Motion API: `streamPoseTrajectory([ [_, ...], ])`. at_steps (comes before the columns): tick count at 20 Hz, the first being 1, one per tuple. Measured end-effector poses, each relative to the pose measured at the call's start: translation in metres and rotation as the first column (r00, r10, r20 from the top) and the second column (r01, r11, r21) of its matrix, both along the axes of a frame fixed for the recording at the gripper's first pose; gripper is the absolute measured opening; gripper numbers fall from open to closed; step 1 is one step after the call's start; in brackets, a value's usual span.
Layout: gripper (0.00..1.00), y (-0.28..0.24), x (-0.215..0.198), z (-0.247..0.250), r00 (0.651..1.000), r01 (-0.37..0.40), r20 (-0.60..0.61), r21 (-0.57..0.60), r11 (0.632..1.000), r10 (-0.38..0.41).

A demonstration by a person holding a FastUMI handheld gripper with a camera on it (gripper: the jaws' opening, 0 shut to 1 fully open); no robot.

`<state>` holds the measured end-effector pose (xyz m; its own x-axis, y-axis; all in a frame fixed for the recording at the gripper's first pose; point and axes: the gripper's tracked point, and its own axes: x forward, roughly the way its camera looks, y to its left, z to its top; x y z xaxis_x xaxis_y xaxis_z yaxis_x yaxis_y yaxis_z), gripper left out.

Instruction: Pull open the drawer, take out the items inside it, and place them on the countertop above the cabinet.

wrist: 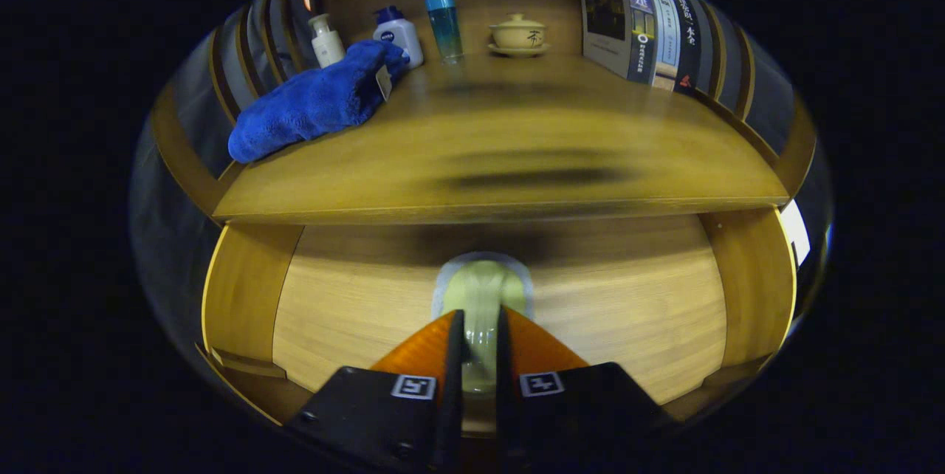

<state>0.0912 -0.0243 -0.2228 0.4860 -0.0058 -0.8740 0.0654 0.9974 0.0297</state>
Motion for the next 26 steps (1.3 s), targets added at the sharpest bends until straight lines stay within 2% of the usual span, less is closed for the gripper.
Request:
streamPoseTrajectory([
  [1,0.26,-0.005,-0.001,0.0,1.0,-0.004,0.01,-0.023,1.0,0.004],
  [2,0.22,-0.004,-0.003,0.001,1.0,-0.026,0.007,-0.02,0.999,0.027],
  [5,0.22,0.002,-0.011,0.016,0.998,-0.049,0.041,0.02,0.999,0.048],
  [10,0.23,0.004,-0.031,0.067,0.984,-0.071,0.168,0.028,0.997,0.065],
  [14,0.22,0.008,-0.035,0.118,0.953,-0.097,0.289,0.014,0.995,0.089],
  [16,0.22,0.008,-0.018,0.15,0.933,-0.091,0.35,0.014,0.996,0.08],
  [21,0.22,0.006,0.037,0.217,0.909,-0.047,0.417,0.06,0.997,0.018],
  [23,0.22,0.003,0.064,0.226,0.903,-0.036,0.43,0.033,0.999,0.019],
  [26,0.22,0.003,0.105,0.205,0.911,-0.023,0.413,0.015,1.0,0.015],
])
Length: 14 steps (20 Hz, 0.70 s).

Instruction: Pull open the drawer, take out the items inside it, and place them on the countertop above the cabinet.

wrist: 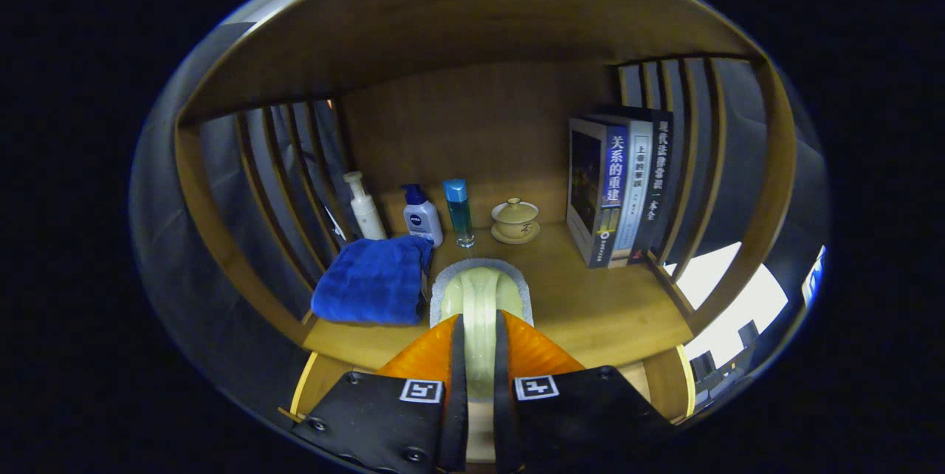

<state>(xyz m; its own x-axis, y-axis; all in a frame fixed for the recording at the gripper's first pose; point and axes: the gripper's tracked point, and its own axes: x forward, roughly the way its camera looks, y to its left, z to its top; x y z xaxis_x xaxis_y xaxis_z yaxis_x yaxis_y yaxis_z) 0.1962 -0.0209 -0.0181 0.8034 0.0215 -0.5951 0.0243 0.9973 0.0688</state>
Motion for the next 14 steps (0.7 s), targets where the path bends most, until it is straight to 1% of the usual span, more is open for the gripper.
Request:
streamPoseTrajectory([
  [2,0.22,0.001,0.021,-0.021,0.999,0.023,-0.038,0.021,0.999,-0.023],
  [4,0.22,-0.009,0.038,-0.043,0.995,0.047,-0.09,0.0,0.999,-0.047],
  [5,0.22,-0.013,0.043,-0.053,0.991,0.059,-0.123,-0.009,0.998,-0.06],
  [7,0.22,-0.014,0.052,-0.073,0.981,0.067,-0.182,-0.001,0.998,-0.066],
  [9,0.22,-0.02,0.057,-0.088,0.971,0.07,-0.228,-0.019,0.997,-0.072],
  [10,0.22,-0.022,0.063,-0.091,0.972,0.079,-0.221,-0.018,0.997,-0.081],
  [11,0.24,-0.026,0.067,-0.095,0.972,0.091,-0.216,-0.035,0.995,-0.097],
  [13,0.28,-0.025,0.069,-0.099,0.973,0.095,-0.206,-0.048,0.994,-0.103],
  [14,0.32,-0.026,0.071,-0.097,0.976,0.09,-0.195,-0.057,0.994,-0.099],
])
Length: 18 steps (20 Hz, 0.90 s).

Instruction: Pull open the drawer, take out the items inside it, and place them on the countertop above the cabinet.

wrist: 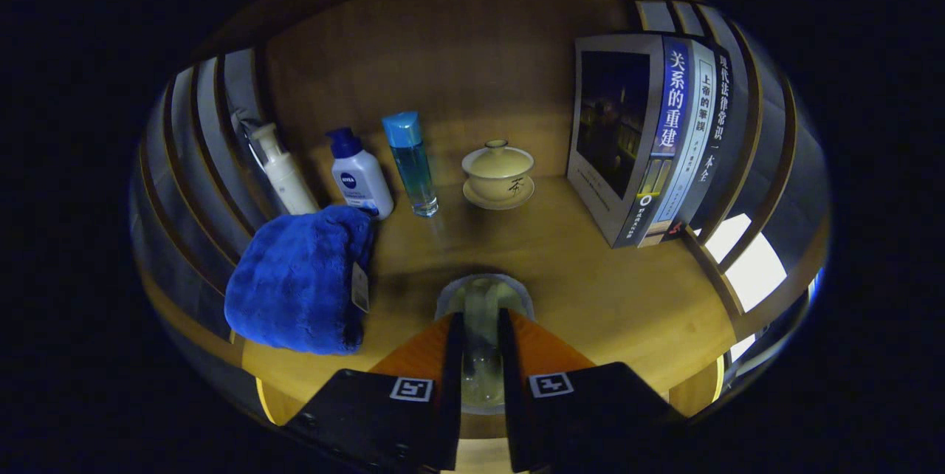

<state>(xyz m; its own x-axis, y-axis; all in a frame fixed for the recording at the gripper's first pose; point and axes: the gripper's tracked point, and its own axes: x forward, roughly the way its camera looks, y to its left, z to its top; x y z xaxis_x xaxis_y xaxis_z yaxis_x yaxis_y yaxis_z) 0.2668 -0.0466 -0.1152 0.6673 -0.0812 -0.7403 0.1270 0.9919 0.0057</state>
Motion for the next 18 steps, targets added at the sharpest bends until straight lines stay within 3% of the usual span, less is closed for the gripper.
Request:
streamPoseTrajectory([
  [3,0.4,0.0,-0.001,-0.003,1.0,-0.017,0.007,-0.015,1.0,0.017],
  [6,0.67,0.003,-0.015,0.002,0.999,-0.035,0.009,-0.009,0.999,0.035],
  [10,0.86,0.021,-0.034,0.04,0.988,-0.089,0.125,-0.001,0.996,0.089],
  [14,0.93,0.036,-0.077,0.092,0.957,-0.134,0.251,-0.053,0.99,0.143],
  [18,0.93,0.054,-0.137,0.129,0.907,-0.184,0.363,-0.115,0.976,0.213],
])
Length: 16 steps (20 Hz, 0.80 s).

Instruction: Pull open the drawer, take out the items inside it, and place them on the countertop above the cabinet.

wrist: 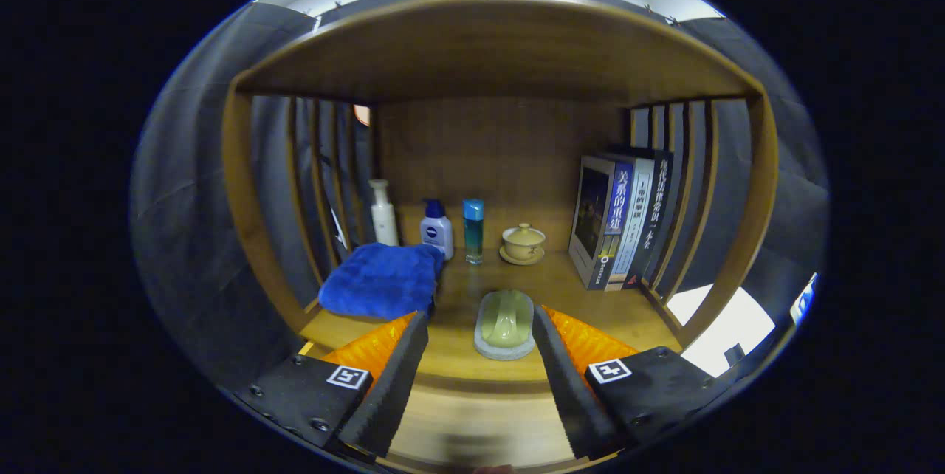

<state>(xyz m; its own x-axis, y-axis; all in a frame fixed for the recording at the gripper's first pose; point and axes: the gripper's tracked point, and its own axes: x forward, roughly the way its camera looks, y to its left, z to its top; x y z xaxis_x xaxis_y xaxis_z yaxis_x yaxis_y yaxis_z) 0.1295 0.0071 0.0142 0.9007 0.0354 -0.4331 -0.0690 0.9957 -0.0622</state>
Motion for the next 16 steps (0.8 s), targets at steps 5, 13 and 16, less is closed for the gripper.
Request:
streamPoseTrajectory([
  [5,0.93,0.012,-0.066,0.017,0.993,-0.044,0.113,-0.006,0.999,0.045],
  [13,0.96,-0.013,-0.145,0.004,0.972,0.018,0.234,-0.011,1.0,-0.015],
  [16,0.96,-0.025,-0.165,-0.013,0.962,0.063,0.269,-0.043,0.997,-0.049],
])
